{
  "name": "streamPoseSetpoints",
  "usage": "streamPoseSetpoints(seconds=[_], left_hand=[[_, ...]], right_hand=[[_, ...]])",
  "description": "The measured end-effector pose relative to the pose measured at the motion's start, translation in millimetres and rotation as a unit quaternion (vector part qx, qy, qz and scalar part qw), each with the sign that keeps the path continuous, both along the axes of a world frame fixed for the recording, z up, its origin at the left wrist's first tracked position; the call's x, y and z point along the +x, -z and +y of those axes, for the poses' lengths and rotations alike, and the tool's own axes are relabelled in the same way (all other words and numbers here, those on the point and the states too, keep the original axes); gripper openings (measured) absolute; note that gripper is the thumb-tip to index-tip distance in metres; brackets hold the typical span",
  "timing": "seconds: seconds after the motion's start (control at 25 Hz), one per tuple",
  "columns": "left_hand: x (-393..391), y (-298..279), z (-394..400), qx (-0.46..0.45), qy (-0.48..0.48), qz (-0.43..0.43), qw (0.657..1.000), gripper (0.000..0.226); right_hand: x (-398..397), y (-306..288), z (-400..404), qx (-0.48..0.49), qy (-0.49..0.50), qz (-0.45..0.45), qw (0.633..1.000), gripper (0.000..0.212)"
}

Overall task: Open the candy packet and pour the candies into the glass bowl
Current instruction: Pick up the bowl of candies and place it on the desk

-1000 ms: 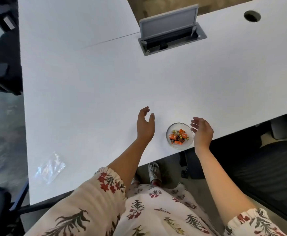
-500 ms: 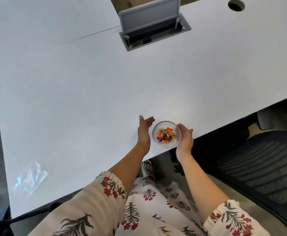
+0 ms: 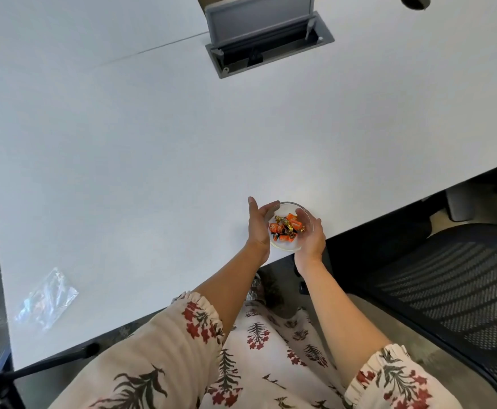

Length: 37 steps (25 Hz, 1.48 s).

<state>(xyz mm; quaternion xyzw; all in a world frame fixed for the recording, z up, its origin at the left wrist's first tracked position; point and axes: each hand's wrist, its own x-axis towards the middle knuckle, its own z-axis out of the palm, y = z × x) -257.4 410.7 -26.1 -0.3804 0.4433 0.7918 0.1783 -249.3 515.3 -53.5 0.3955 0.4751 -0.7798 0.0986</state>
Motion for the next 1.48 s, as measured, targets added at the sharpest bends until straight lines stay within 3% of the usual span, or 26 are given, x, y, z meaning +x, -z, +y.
streamPoseSetpoints(seconds=[0.36,0.96,1.48], left_hand=[[-4,-27,-33,0.008,-0.067,0.016,0.998,0.076],[-20,-77,-201,0.014,-0.223,0.058,0.973,0.081],[-47,-49,-339,-0.003,-0.301,0.049,0.952,0.081]], right_hand=[[-18,-28,-34,0.034,-0.042,0.016,0.998,0.044],[-65,-78,-210,0.006,-0.175,0.054,0.983,0.041],[-110,-58,-351,0.041,-0.308,0.052,0.949,0.047]])
